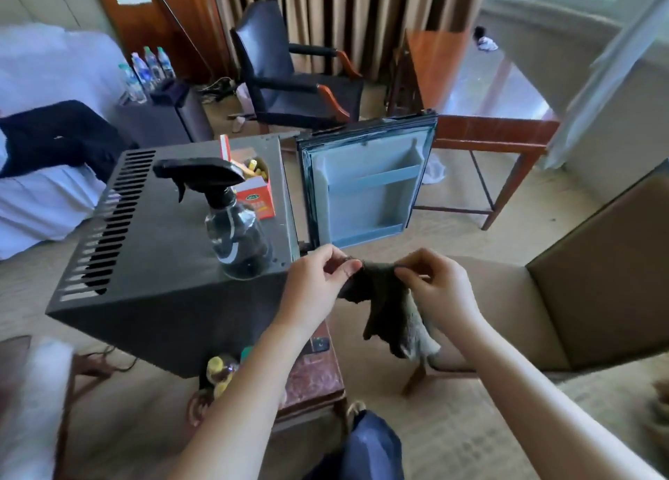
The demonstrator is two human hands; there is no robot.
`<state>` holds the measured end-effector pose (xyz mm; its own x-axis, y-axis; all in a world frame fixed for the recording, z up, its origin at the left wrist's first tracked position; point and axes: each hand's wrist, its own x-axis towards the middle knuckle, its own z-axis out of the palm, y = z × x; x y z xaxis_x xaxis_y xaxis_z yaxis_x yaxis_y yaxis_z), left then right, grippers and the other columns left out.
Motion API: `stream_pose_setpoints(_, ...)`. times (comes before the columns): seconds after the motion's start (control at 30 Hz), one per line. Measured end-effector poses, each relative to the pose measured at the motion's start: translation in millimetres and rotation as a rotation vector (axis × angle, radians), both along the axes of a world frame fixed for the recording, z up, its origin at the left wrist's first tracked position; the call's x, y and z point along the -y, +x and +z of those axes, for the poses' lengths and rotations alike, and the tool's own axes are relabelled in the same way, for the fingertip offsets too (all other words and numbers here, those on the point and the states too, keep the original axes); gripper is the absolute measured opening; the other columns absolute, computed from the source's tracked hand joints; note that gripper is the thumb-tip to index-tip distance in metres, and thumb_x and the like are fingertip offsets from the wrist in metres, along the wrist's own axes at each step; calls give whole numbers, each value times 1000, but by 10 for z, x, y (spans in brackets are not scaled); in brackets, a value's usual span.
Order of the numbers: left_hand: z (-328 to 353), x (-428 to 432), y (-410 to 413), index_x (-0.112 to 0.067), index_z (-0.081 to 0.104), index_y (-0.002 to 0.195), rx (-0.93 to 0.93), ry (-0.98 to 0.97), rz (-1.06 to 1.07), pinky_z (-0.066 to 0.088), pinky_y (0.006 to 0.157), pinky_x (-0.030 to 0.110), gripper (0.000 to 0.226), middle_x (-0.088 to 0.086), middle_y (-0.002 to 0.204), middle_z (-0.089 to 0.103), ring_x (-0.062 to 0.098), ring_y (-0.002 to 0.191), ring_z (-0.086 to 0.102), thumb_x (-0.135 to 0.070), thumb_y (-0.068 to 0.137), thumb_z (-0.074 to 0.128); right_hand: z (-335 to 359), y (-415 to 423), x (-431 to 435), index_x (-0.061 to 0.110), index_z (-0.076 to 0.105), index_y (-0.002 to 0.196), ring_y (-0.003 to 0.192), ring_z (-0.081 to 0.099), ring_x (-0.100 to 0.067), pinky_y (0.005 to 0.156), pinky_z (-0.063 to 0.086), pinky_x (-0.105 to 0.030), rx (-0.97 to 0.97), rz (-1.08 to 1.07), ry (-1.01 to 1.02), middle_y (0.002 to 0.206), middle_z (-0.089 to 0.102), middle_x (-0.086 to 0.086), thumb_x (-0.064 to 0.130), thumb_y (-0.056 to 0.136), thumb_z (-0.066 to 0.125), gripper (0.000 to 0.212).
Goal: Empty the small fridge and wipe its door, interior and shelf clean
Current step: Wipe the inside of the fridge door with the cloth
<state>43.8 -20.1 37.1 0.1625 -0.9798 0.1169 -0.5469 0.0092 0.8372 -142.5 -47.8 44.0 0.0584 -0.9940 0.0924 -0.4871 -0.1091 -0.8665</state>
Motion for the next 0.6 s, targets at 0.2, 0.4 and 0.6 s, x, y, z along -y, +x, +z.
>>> stream_pose_setpoints(0.2, -102, 923, -160, -17, 59, 89, -77, 39, 84, 42, 62, 7, 7, -10, 79, 64, -3, 74, 60, -21, 93, 64, 41, -47, 1100, 17, 57, 82, 79, 62, -20, 74, 49, -32, -177, 80, 21, 79, 65, 5, 12, 87, 66, 11)
stream_pose_setpoints(0.4, -111, 1509, -148, -17, 63, 87, -52, -7, 139, 45, 64, 13, 5, -7, 75, 65, 3, 72, 60, -19, 90, 67, -45, 27, 1752, 22, 47, 129, 84, 60, -16, 71, 44, -15, -372, 434, 157, 95, 62, 5, 14, 88, 65, 46)
stream_pose_setpoints(0.6, -124, 1835, -44, -17, 65, 87, -50, -53, 270, 45, 69, 11, 3, -12, 78, 66, 0, 78, 60, -18, 90, 67, -152, 246, 2446, 24, 63, 114, 78, 56, -21, 68, 43, -30, -578, 645, 69, 80, 61, 3, 23, 85, 66, 29)
